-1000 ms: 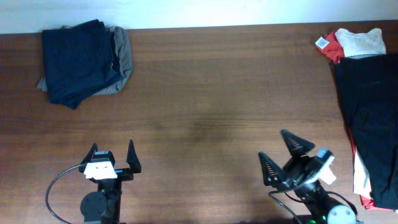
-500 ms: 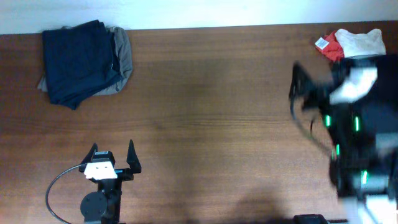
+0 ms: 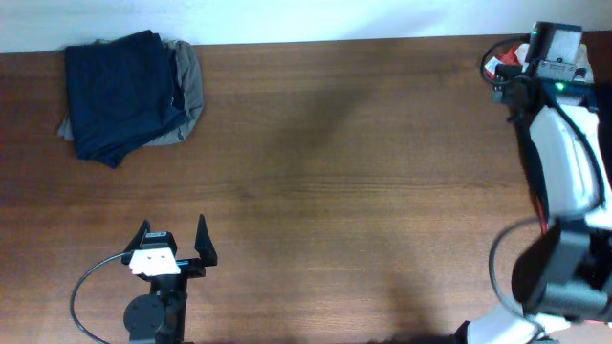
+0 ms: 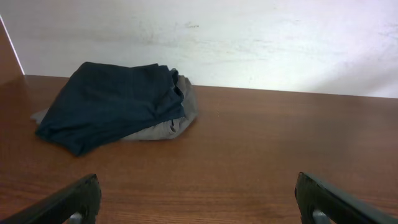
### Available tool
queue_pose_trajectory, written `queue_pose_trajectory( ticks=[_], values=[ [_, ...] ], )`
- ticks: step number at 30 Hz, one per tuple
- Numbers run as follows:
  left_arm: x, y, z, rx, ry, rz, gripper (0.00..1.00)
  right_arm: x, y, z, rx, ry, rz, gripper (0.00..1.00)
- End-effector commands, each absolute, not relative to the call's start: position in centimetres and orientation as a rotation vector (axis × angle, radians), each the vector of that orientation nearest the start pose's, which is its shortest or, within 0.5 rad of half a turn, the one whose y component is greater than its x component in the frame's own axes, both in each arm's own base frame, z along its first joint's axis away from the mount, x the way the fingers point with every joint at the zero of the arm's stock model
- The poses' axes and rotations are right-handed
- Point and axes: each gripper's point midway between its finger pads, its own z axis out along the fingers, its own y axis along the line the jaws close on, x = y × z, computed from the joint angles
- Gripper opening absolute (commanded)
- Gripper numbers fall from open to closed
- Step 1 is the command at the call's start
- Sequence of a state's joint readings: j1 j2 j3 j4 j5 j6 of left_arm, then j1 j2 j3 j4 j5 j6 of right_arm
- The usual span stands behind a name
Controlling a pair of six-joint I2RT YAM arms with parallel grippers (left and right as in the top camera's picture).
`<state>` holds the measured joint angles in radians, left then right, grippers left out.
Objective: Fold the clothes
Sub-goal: 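Reach the right gripper to the clothes pile and grasp the black trousers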
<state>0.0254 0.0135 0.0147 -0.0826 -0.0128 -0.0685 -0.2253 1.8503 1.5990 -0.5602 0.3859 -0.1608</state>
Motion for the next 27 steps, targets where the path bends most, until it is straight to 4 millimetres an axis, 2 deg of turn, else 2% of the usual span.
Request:
queue_pose_trajectory(
  ticks=[1,3,5,7,10,12,16,18,19,21,23,25,27],
  values=[
    [24.6,0.9,15.6,-0.076,1.65,-0.007,0.99,47.7,-22.1,14.7,0.131,2.505,-1.003,0.98],
    [24.6,0.9,15.6,-0.076,1.649,-0.007,0.99,47.6,-23.5,11.1,0.05,2.576,-1.139,0.98],
    [24.6,0.9,15.6,-0.076,1.65,-0.007,0.99,47.7,-24.0,7.8,-0.032,2.638,-1.173,0.98],
    [24.6,0.9,15.6,-0.076,1.65,-0.007,0.99,47.6,-24.8,5.5,-0.016,2.649,-1.248,0.98],
    [24.6,0.9,15.6,-0.076,1.649,-0.007,0.99,47.4,-25.9,3.4,0.014,2.644,-1.348,0.98],
    [24.6,0.9,15.6,-0.076,1.65,-0.007,0.99,47.2,-26.1,2.0,-0.008,2.672,-1.34,0.98],
    [24.6,0.9,15.6,-0.076,1.65,-0.007,0.99,47.1,-26.3,0.9,-0.009,2.693,-1.3,0.97],
    [24.6,0.9,15.6,-0.076,1.65,-0.007,0.99,47.0,-26.5,0.9,-0.005,2.695,-1.299,0.82],
    [24.6,0.9,15.6,-0.076,1.649,-0.007,0.99,46.9,-26.6,0.8,-0.002,2.697,-1.291,0.65],
    [24.6,0.9,15.6,-0.076,1.65,-0.007,0.99,46.8,-26.8,0.8,0.031,2.692,-1.286,0.43],
    [24.6,0.9,15.6,-0.076,1.649,-0.007,0.99,46.7,-27.0,1.0,0.068,2.68,-1.296,0.32],
    [24.6,0.9,15.6,-0.076,1.649,-0.007,0.99,46.7,-27.3,1.6,0.123,2.654,-1.323,0.16],
    [24.6,0.9,15.6,-0.076,1.65,-0.007,0.99,46.8,-28.0,3.3,0.25,2.58,-1.379,0.07]
  ],
)
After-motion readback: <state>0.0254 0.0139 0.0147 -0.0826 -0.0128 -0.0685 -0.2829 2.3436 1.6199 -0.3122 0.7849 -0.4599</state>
